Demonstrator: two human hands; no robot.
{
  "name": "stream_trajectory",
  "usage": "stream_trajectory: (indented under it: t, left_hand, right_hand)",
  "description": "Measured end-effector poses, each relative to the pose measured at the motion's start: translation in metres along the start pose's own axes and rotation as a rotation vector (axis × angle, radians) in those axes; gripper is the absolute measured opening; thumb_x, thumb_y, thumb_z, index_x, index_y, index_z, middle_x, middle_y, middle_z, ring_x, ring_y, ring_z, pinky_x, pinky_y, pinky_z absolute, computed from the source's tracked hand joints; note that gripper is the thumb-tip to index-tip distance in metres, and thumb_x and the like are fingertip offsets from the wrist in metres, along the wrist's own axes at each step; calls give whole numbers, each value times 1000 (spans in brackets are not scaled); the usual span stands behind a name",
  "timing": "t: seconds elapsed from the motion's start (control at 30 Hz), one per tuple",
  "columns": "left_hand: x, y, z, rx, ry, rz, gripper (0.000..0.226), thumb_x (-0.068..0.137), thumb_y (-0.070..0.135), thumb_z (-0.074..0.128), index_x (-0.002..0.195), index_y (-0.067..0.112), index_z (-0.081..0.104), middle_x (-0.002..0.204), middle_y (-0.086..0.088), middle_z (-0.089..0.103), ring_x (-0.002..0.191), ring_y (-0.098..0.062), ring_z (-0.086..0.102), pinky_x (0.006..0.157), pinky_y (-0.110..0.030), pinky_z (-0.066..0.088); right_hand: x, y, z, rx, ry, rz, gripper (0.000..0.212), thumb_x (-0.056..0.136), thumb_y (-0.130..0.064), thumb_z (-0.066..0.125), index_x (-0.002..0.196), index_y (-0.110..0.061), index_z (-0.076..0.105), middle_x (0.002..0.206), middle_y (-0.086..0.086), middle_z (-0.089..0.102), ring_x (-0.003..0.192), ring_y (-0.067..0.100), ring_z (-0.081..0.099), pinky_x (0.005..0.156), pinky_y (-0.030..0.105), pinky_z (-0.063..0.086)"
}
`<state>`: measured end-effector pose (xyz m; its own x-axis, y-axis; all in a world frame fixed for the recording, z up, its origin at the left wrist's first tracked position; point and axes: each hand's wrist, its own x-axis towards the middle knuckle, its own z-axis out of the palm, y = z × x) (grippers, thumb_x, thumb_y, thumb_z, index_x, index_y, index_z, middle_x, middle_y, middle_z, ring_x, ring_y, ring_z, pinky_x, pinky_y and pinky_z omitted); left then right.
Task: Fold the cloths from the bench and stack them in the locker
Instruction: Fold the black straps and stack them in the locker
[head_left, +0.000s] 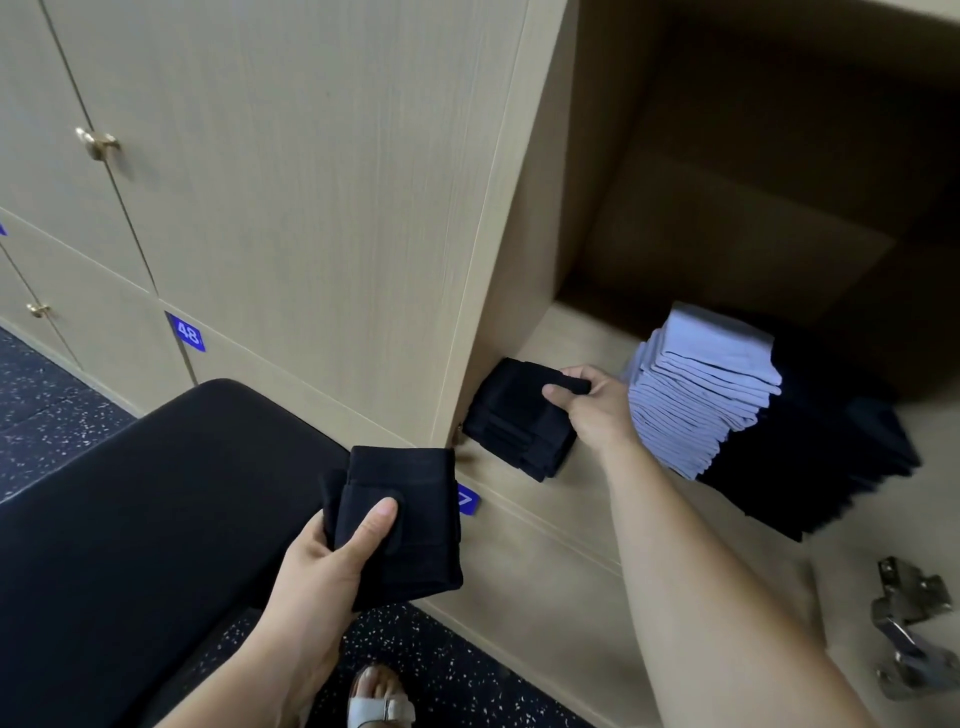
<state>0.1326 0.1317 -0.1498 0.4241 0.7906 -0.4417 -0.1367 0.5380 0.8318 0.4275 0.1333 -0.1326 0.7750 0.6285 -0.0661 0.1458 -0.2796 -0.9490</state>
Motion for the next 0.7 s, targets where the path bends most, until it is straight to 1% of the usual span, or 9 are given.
stream_trajectory:
  t: [0.13,0.23,0.3,0.33,0.4,0.43,0.5,0.6,0.7]
  left_hand:
    - [-1,1,0,-1,5,0,37,77,28,73,109,9,67,99,-16,74,95,-35,71,89,-51,55]
    - [-1,2,0,0,-6,4,36,78,28,73,109,10,67,99,-14,75,94,-34,71,87,-48,55]
    - [-2,1,1,4,-18,6,39,76,29,73,110,11,67,99,-13,75,93,-33,72,84,-46,56]
    - [-2,1,2,2,-22,7,39,76,29,73,110,11,67,99,-13,75,93,-32,72,83,-45,56]
    - [-3,2,3,1,-29,10,40,76,30,73,110,10,67,99,-13,75,92,-31,72,82,-43,56]
    - [-5,3,4,-2,-29,13,39,76,29,73,110,10,67,98,-12,75,92,-31,73,81,-42,56]
    - [-8,6,4,-13,-29,23,37,77,27,72,110,10,66,98,-12,75,91,-30,73,80,-42,56]
    - [-17,14,4,-24,-34,37,40,76,29,73,110,10,66,100,-12,75,93,-30,72,87,-47,55]
    - [-30,21,5,-25,-50,51,42,75,32,74,111,12,66,101,-10,75,95,-30,72,92,-50,54]
  right_hand:
    - [3,1,-3,125,-5,66,16,83,-5,73,90,-17,64,91,6,69,82,22,65,68,28,51]
    - [4,3,-2,39,-14,39,15,83,-7,73,92,-15,64,88,4,68,79,20,64,65,26,49]
    - [5,8,0,-64,-10,10,14,82,-10,75,88,-18,64,84,-1,68,79,19,65,65,27,50]
    - [6,11,2,-125,4,0,15,80,-14,77,85,-21,64,84,-4,68,80,18,66,68,30,53]
    - [8,15,3,-278,64,-16,20,75,-25,80,85,-28,64,91,-10,67,89,16,65,81,36,55]
    - [7,14,3,-351,103,-29,24,74,-30,81,89,-30,63,98,-11,66,96,15,63,87,38,53]
    - [2,11,1,-437,170,-67,31,73,-34,81,99,-33,63,109,-8,64,110,16,57,93,39,50]
    - [-24,-2,-2,-425,236,-119,26,79,-30,74,103,-31,65,112,-7,63,112,18,53,90,40,50]
    - [-73,-18,-2,-318,250,-193,17,81,-23,70,96,-30,65,99,-11,66,100,13,59,84,36,51]
